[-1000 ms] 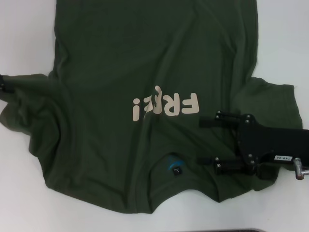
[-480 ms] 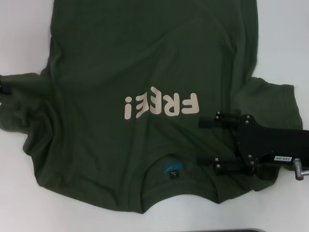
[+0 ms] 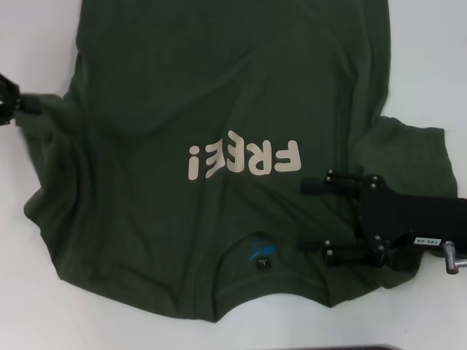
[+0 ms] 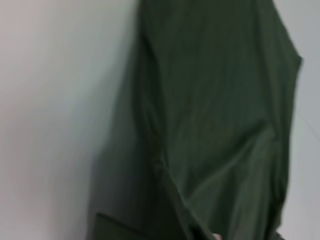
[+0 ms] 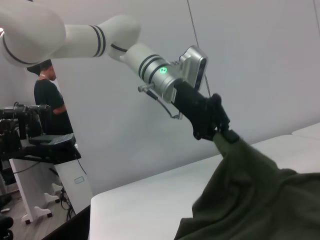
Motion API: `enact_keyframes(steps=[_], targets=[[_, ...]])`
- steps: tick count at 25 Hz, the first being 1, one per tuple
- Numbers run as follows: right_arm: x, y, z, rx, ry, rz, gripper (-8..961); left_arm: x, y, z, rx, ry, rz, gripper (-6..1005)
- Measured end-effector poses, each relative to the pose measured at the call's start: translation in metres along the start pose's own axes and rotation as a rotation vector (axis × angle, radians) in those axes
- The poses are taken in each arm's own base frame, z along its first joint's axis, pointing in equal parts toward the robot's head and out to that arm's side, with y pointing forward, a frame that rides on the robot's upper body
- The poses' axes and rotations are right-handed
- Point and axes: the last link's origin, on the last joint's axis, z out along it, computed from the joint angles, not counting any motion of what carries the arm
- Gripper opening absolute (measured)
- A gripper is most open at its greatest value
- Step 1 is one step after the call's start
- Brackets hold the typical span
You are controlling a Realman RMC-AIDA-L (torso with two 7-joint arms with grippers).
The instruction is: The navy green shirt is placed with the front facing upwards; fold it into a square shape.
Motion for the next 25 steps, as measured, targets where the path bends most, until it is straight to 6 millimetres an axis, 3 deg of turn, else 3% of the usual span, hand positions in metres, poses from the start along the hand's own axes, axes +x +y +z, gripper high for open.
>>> enact_keyframes(steps=[8, 25], targets=[[0.001, 0.0, 0.0, 0.003, 0.001, 0.001, 883, -0.008, 0.016, 0.036, -0.067, -0.022, 0.007, 3], [0.0, 0.001, 0.0, -0.003, -0.003, 0.002, 883, -0.012, 0.026, 0.092, -0.119, 0.049, -0.007, 4]])
